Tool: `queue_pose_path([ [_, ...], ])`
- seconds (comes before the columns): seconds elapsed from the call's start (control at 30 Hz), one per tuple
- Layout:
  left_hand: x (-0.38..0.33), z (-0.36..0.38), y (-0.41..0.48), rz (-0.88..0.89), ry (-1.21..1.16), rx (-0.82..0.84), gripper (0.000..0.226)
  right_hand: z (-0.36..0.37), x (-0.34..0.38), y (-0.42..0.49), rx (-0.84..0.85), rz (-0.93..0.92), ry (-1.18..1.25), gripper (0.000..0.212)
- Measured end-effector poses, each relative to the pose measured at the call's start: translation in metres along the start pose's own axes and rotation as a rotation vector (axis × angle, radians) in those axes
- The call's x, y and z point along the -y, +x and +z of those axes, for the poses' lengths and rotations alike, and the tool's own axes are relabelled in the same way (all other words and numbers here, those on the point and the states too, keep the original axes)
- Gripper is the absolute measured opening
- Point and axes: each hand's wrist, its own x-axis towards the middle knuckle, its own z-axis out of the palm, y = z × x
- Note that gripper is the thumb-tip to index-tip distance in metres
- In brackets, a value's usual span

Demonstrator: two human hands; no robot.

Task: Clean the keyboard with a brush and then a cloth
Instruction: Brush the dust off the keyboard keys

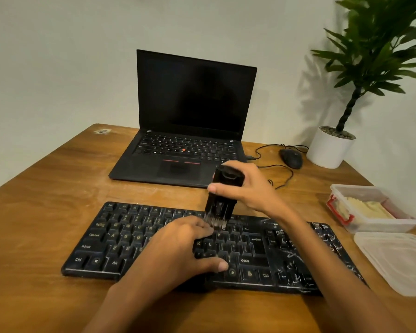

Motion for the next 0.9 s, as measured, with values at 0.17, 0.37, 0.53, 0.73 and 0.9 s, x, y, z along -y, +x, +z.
queue_pose_path([
  [0.17, 0.000, 0.000, 0.000, 0.001, 0.001, -0.002, 0.080, -0.002, 0.000, -0.002, -0.073, 0.019, 0.038, 0.021],
  [0.37, -0.001, -0.001, 0.000, 0.011, 0.010, -0.001, 0.079, -0.021, -0.009, -0.013, -0.115, 0.053, -0.012, 0.036],
  [0.53, -0.002, -0.002, 0.000, 0.008, 0.007, 0.010, 0.080, -0.038, -0.015, -0.021, -0.136, 0.071, -0.139, 0.037],
  [0.73, -0.004, -0.004, -0.002, -0.003, -0.011, 0.023, 0.079, -0.038, -0.017, -0.032, -0.168, 0.104, -0.192, 0.032],
  [0.9, -0.009, -0.007, 0.000, 0.005, 0.013, 0.041, 0.079, -0.042, -0.004, -0.043, -0.266, 0.025, -0.007, 0.029],
])
